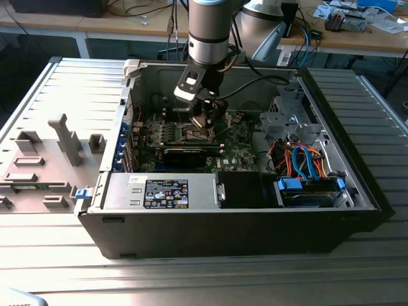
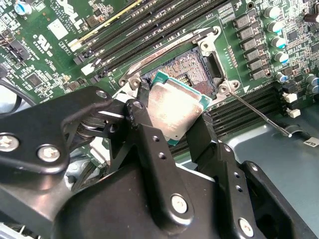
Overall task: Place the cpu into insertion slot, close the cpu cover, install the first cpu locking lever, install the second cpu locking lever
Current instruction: 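Place the cpu into insertion slot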
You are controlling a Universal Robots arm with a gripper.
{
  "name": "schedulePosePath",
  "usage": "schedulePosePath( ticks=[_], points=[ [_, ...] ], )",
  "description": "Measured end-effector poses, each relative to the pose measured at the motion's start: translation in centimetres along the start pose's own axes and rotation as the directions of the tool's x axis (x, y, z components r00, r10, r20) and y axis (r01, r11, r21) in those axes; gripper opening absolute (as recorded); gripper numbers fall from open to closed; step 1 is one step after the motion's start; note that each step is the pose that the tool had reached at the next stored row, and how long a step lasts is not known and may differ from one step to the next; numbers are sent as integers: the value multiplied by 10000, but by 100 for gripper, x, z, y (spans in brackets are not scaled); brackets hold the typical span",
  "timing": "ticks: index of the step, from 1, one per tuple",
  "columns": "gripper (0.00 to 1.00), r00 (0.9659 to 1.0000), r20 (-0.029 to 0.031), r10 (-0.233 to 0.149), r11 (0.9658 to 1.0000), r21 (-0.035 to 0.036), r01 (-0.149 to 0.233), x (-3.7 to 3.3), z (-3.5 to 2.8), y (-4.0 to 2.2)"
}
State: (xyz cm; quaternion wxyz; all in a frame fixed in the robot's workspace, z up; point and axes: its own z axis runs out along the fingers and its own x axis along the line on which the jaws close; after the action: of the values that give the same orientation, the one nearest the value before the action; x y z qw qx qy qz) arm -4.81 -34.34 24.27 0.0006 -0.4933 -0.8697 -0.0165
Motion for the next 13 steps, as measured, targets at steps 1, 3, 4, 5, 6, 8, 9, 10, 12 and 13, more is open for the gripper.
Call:
schedulePosePath(
  ticks=[1, 3, 4, 5, 6, 8, 9, 10, 12, 13],
  points=[
    [54, 10000, 1, 34, 10000, 0, -34, 0, 0, 0],
    [54, 10000, 3, 92, 10000, -1, -92, 0, 0, 0],
    [54, 9999, 4, 131, 9999, -2, -131, 0, 0, 0],
    [54, 9999, 5, 162, 9999, -2, -162, 0, 0, 0],
    [54, 9998, 6, 210, 9998, -3, -210, 0, 0, 0],
    [54, 9996, 8, 270, 9996, -4, -270, 0, 0, 0],
    [54, 9995, 9, 326, 9995, -6, -326, 0, 0, 0],
    [54, 9993, 10, 373, 9993, -6, -373, 0, 0, 0],
    [54, 9989, 13, 468, 9989, -8, -468, 0, 0, 0],
    [54, 9988, 14, 496, 9988, -8, -496, 0, 0, 0]
  ],
)
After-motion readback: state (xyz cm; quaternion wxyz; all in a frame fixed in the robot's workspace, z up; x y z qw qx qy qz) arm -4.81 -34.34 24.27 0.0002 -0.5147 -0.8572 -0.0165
